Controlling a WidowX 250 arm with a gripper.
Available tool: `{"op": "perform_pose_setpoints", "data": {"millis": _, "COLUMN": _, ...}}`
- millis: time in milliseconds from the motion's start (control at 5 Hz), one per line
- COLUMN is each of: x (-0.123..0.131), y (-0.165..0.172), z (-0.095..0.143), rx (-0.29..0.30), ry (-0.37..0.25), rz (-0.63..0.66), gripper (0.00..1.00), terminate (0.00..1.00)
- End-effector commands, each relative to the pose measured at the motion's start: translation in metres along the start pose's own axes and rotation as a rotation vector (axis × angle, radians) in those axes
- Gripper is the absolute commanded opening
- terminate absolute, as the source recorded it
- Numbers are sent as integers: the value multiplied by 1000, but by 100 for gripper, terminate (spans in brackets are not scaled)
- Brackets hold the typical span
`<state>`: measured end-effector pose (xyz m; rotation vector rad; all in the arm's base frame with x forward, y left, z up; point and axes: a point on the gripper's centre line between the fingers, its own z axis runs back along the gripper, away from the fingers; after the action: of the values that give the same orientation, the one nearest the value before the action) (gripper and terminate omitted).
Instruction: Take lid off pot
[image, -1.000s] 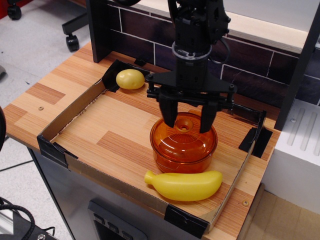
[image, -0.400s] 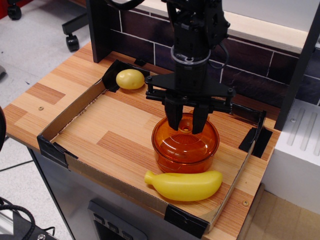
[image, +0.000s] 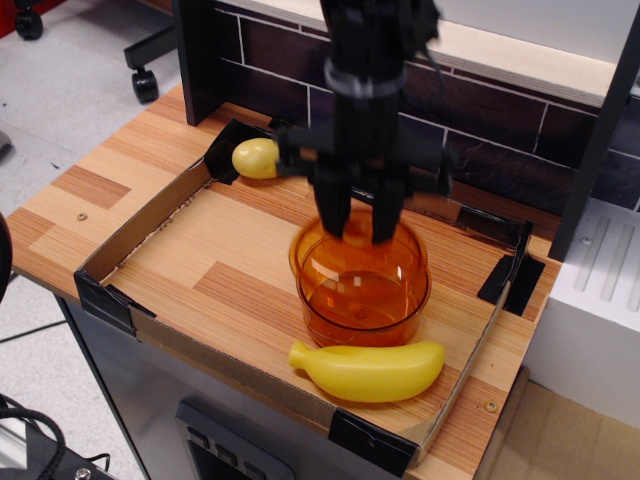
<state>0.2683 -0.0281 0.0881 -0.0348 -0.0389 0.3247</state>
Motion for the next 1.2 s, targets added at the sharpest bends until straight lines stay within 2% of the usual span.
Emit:
{"op": "perform_pose_setpoints", "data": {"millis": 0, "x": 19, "y": 28, "z": 28, "rx": -31, "ry": -84, "rz": 24, "gripper": 0, "terminate": 0}}
{"op": "perform_pose_setpoints", "data": {"millis": 200, "x": 19, "y": 47, "z": 17, "rx": 3, "ry": -84, "rz": 25, "gripper": 0, "terminate": 0}}
{"op": "perform_pose_setpoints", "data": {"millis": 600, "x": 18, "y": 76, "z": -16, "rx": 40, "ry": -41, "rz": 1, "gripper": 0, "terminate": 0}}
{"op": "perform_pose_setpoints", "data": {"millis": 1000, "x": 20, "y": 80, "z": -41, "rx": 82, "ry": -16, "rz": -2, "gripper": 0, "terminate": 0}}
